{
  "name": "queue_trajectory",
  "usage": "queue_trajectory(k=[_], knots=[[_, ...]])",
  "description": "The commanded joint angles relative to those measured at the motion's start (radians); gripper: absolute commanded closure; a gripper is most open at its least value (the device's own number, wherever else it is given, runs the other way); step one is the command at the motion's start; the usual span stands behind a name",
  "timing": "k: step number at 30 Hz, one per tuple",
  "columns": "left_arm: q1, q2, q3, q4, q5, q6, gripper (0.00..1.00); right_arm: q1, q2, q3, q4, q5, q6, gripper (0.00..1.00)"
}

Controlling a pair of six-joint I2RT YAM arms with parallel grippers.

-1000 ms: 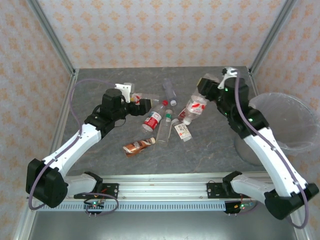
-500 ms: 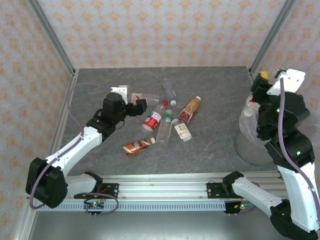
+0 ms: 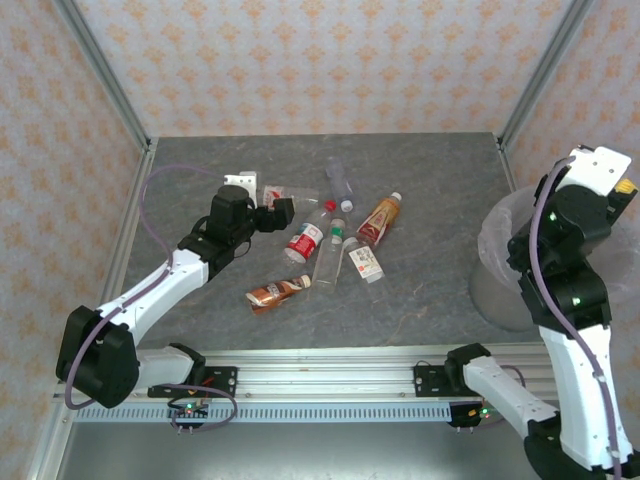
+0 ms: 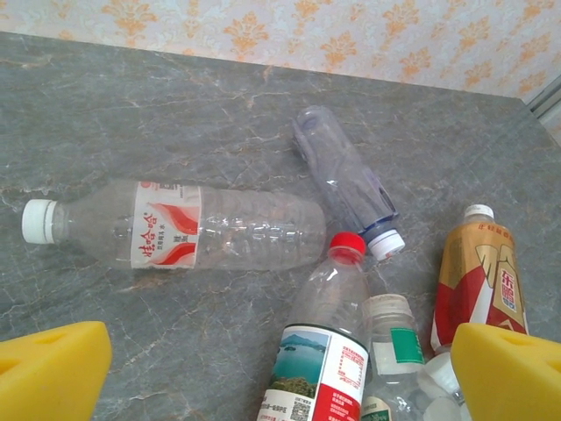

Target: Put the plastic bottles in the bin

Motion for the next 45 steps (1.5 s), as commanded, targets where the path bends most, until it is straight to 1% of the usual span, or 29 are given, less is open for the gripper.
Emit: queue_trajectory(k=[1,5,7,9,12,14,18,22,26,30,33,35,39,45], knots=[[-0.002,-0.004,0.018,-0.001,-0.049,-0.023,0.0,-0.109,0.048,-0.025,-0.103,-0.12,0.122,0.42],[-0.001,-0.027,0.003,-0.023,-0.088,-0.051,0.0,-0.246,0.11,-0.072,-0.137,-0.225,0.182,0.42],[0.004,-0.039,-0.008,-0.036,-0.116,-0.073,0.0,-0.326,0.139,-0.078,-0.179,-0.308,0.227,0.42],[0.017,-0.05,-0.022,-0.028,-0.117,-0.1,0.0,-0.391,0.159,-0.084,-0.215,-0.395,0.264,0.41],[0.03,-0.057,-0.052,0.006,-0.12,-0.131,0.0,-0.472,0.182,-0.114,-0.227,-0.512,0.288,0.4],[0.035,-0.056,-0.057,0.011,-0.123,-0.139,0.0,-0.508,0.201,-0.139,-0.236,-0.577,0.295,0.39],[0.042,-0.053,-0.053,-0.006,-0.135,-0.146,0.0,-0.526,0.241,-0.186,-0.225,-0.661,0.334,0.38],[0.047,-0.062,-0.042,-0.028,-0.12,-0.136,0.0,-0.526,0.28,-0.214,-0.223,-0.803,0.365,0.37],[0.047,-0.079,-0.051,-0.03,-0.136,-0.14,0.0,-0.524,0.311,-0.237,-0.213,-0.889,0.379,0.35],[0.047,-0.09,-0.059,-0.031,-0.153,-0.143,0.0,-0.525,0.323,-0.251,-0.193,-0.964,0.385,0.31],[0.047,-0.091,-0.061,-0.031,-0.162,-0.144,0.0,-0.524,0.321,-0.26,-0.177,-1.046,0.393,0.28],[0.047,-0.091,-0.059,-0.032,-0.168,-0.146,0.0,-0.521,0.315,-0.26,-0.168,-1.044,0.404,0.24],[0.047,-0.091,-0.059,-0.032,-0.17,-0.149,0.0,-0.519,0.287,-0.263,-0.148,-0.963,0.423,0.09],[0.047,-0.091,-0.063,-0.04,-0.188,-0.16,0.0,-0.517,0.234,-0.251,-0.16,-0.857,0.453,0.07]])
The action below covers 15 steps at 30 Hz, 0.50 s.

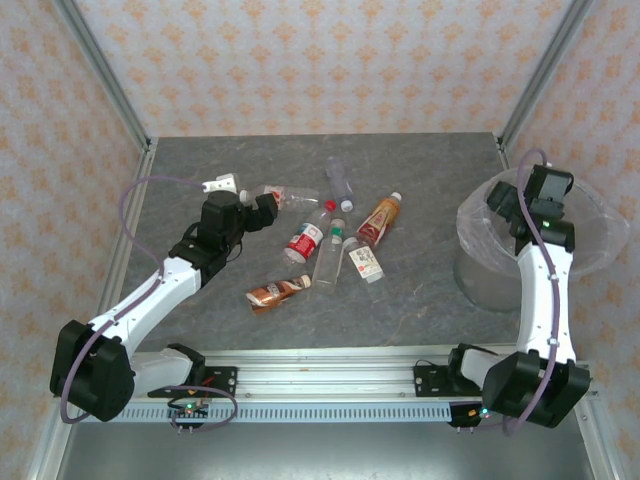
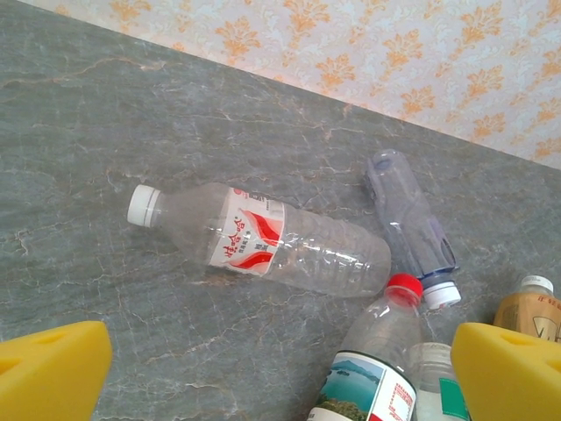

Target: Put the plastic bottles in the bin

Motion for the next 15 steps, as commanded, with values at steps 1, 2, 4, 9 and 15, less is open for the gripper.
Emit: queue_trajectory(k=[1,2,4,9,15], knots=[[0.011,-0.017,-0.01,-0.024,-0.047,-0.028,0.0,0.005,-0.052,0.014,0.014,0.092,0.04,0.06],[0.011,-0.018,-0.009,-0.028,-0.052,-0.031,0.0,0.006,-0.061,0.018,0.008,0.108,0.052,0.06],[0.011,-0.019,-0.008,-0.036,-0.066,-0.041,0.0,0.01,-0.082,0.03,-0.003,0.148,0.066,0.05],[0.011,-0.023,-0.01,-0.039,-0.096,-0.049,0.0,0.016,-0.122,0.07,-0.029,0.271,0.121,0.03],[0.011,-0.025,-0.026,-0.021,-0.112,-0.044,0.0,0.062,-0.147,0.128,-0.05,0.293,0.155,0.01]])
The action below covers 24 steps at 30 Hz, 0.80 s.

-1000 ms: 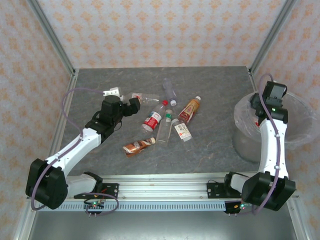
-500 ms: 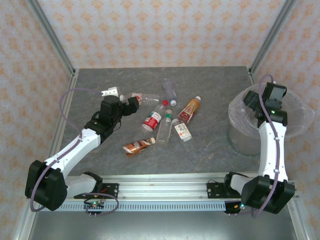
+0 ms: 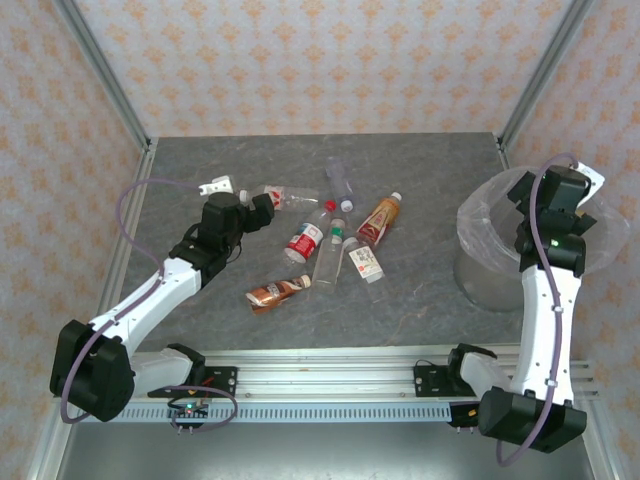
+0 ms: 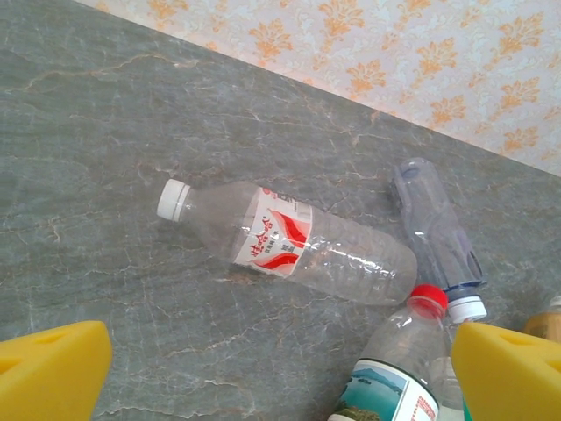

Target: Put the plastic bottles in the bin

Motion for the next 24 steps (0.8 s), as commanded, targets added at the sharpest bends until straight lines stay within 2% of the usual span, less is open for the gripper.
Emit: queue_trajectory(k=[1,3,8,13,19,24], knots=[[0.011,-0.025,-0.015,-0.007,-0.054,-0.009,0.0,0.048,-0.018,0.06,-0.032,0.058,0.034,0.01],[0.011,-0.025,-0.019,-0.006,-0.07,-0.015,0.0,0.083,-0.016,0.084,-0.033,0.013,0.029,0.01],[0.011,-0.032,-0.036,0.006,-0.091,-0.025,0.0,0.107,-0.005,0.109,0.026,-0.283,0.039,0.01],[0.011,-0.038,-0.045,-0.005,-0.115,-0.038,0.0,0.192,0.012,0.099,0.1,-0.422,0.03,0.01],[0.011,-0.057,-0.054,-0.027,-0.146,-0.038,0.0,0.346,0.079,0.122,0.072,-0.444,-0.056,0.01],[0.013,-0.074,-0.07,-0.026,-0.139,-0.038,0.0,0.532,0.146,0.117,0.077,-0.337,-0.147,0.01]])
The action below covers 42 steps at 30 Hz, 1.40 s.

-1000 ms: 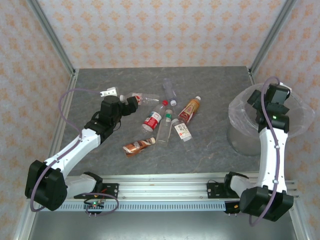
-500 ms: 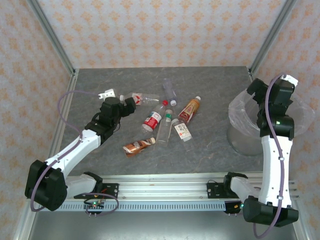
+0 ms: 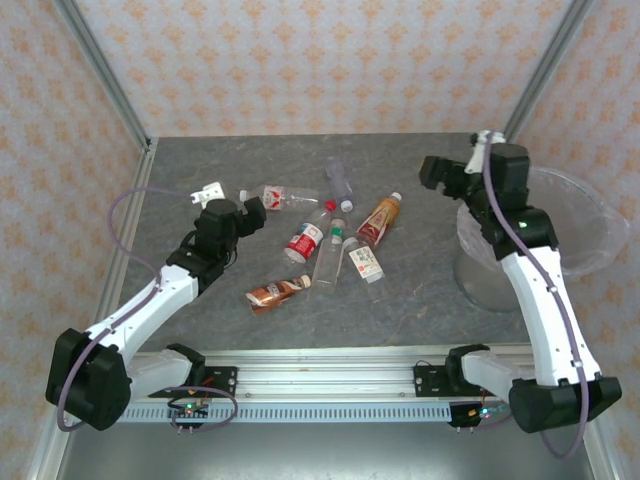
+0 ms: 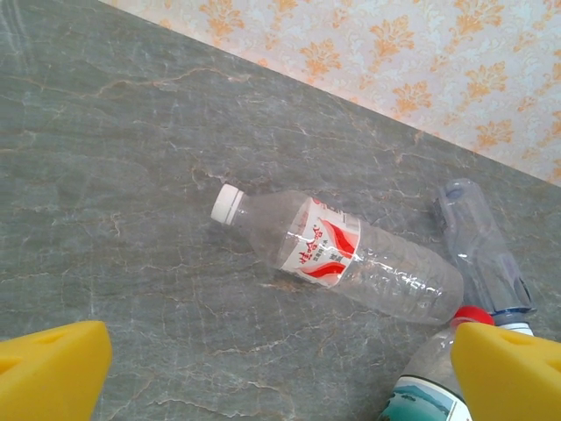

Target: Put the plastic bottles in the bin

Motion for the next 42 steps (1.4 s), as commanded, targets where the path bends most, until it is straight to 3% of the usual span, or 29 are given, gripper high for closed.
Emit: queue_trajectory(k=[1,8,12,23,38,42], knots=[[0.013,-0.022,-0.014,-0.025,-0.041,-0.012,0.0,0.105,0.041,0.026,0.018,0.064,-0.096,0.01],[0.013,-0.04,-0.017,-0.049,-0.068,-0.012,0.0,0.27,0.178,0.013,-0.009,0.17,-0.111,0.01],[0.013,-0.048,-0.026,-0.044,-0.077,-0.011,0.0,0.312,0.241,-0.01,-0.026,0.199,-0.053,0.01],[0.013,-0.036,-0.023,-0.043,-0.07,-0.036,0.0,0.317,0.371,-0.172,0.002,0.079,-0.031,0.01],[0.014,-0.042,-0.036,-0.034,-0.054,-0.038,0.0,0.277,0.549,-0.155,-0.024,0.144,-0.028,0.01],[0.013,-0.047,-0.035,-0.042,-0.053,-0.035,0.0,0.268,0.572,-0.146,-0.063,0.01,-0.091,0.01]])
